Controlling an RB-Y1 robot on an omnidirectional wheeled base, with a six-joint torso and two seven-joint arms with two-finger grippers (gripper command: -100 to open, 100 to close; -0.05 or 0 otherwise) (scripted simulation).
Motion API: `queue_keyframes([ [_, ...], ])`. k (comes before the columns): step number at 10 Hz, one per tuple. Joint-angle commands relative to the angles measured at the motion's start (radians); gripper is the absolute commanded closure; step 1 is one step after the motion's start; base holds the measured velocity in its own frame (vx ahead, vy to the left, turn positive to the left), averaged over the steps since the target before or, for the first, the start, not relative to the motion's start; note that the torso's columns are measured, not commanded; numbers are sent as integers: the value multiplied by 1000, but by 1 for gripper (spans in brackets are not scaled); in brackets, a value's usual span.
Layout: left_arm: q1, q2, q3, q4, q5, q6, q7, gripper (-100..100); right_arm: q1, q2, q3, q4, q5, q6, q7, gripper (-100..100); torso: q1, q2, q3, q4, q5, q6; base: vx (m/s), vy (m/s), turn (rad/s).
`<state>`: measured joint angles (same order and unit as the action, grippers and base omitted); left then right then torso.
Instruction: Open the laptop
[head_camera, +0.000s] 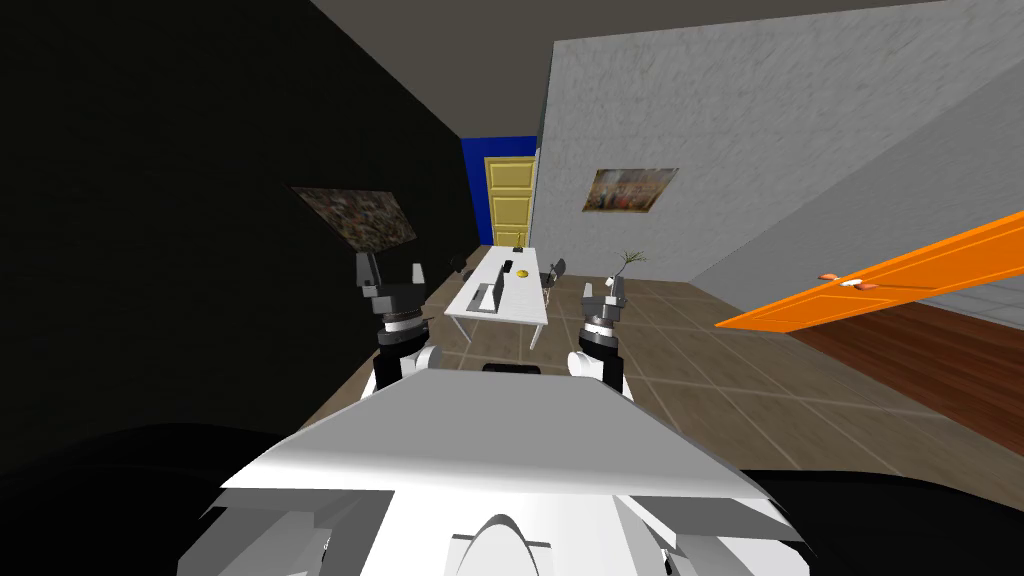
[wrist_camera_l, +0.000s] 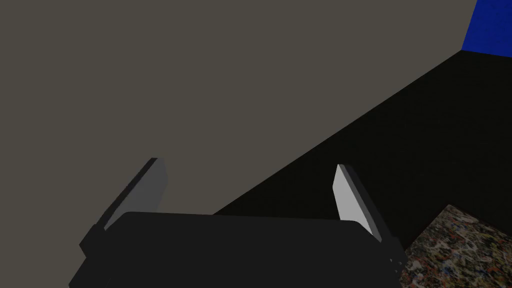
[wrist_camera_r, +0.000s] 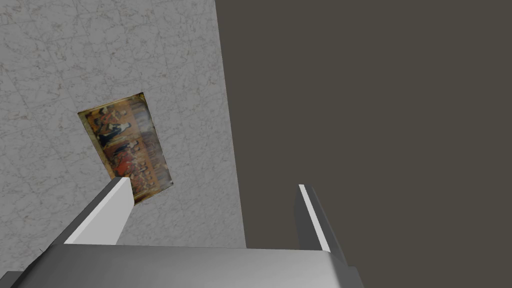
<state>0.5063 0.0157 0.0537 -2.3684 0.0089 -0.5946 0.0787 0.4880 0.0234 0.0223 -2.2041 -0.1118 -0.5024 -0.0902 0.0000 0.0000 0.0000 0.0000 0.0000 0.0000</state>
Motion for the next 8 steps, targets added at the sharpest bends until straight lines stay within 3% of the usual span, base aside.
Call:
queue_keyframes([
  [1,0,0,0,0,0,0,0,0,0,0,0,0,0,0,0,0,0,40,-82,41,0,0,0,0,0],
  [8,0,0,0,0,0,0,0,0,0,0,0,0,0,0,0,0,0,544,-1087,544,0,0,0,0,0],
])
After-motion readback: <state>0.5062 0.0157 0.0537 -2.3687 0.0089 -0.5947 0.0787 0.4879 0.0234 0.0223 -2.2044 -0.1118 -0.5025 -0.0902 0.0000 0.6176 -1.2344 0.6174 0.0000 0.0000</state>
